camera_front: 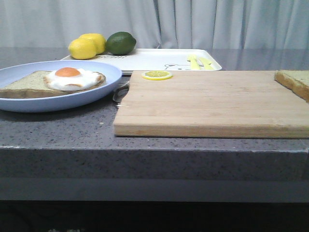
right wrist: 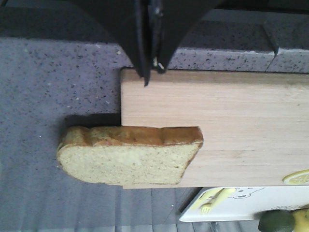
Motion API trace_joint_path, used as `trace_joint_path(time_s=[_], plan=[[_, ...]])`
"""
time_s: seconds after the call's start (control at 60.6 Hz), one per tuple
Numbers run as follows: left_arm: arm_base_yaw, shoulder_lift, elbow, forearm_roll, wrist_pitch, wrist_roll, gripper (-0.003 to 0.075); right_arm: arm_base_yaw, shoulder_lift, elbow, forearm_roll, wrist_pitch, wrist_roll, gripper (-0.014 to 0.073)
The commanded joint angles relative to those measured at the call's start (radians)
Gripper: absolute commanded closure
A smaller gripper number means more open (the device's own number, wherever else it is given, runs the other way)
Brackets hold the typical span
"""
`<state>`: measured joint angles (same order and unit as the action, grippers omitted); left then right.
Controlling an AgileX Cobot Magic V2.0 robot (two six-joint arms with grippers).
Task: Place bread and move sandwich to tray
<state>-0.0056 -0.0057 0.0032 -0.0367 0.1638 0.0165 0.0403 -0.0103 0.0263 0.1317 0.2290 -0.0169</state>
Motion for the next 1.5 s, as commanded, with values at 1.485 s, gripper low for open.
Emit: trace_joint_path(time_s=[1.485], plan=[[0.001,-0.021,0.013,-0.008,-0.136,-0.002,0.0739,-0.001,-0.021,-0.003,0.0,-0.076,-0.004,0.0652]])
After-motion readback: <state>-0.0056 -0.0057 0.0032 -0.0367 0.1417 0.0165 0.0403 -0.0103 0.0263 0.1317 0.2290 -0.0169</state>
